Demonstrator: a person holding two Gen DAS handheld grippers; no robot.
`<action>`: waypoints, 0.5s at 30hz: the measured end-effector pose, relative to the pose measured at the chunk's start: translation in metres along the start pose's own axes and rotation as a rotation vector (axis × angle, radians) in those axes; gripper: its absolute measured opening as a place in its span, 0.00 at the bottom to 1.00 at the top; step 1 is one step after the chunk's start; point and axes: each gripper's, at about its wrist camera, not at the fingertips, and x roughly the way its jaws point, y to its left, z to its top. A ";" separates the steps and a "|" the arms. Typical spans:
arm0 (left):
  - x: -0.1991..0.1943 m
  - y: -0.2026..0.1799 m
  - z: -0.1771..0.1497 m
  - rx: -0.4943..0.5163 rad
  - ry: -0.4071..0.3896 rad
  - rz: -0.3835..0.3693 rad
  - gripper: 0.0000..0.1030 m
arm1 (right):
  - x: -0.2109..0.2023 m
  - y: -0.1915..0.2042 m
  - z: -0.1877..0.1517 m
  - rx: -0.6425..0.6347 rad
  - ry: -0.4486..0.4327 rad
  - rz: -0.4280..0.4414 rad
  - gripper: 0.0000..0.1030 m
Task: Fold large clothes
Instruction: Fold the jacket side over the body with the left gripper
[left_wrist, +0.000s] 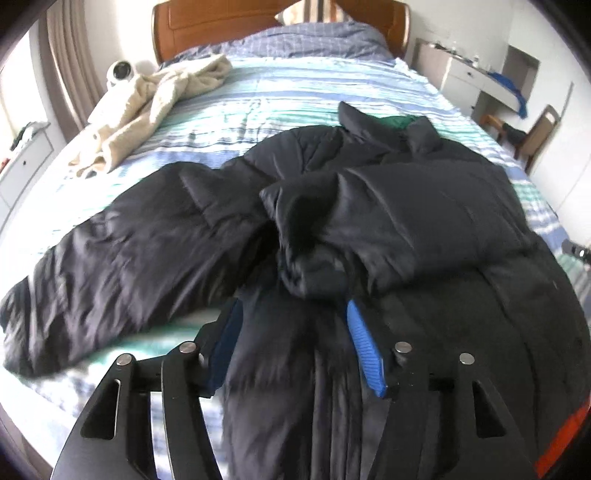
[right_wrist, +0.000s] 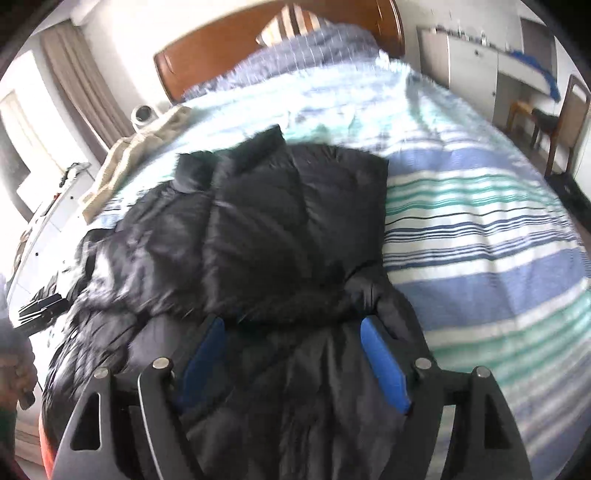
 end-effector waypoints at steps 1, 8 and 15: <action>-0.008 0.000 -0.008 0.008 -0.003 0.006 0.64 | -0.012 0.003 -0.008 -0.008 -0.019 0.002 0.76; -0.040 0.042 -0.052 -0.090 0.020 0.074 0.77 | -0.075 0.013 -0.063 -0.029 -0.129 -0.013 0.76; -0.040 0.107 -0.084 -0.295 0.047 0.110 0.77 | -0.085 0.031 -0.098 -0.026 -0.101 -0.020 0.76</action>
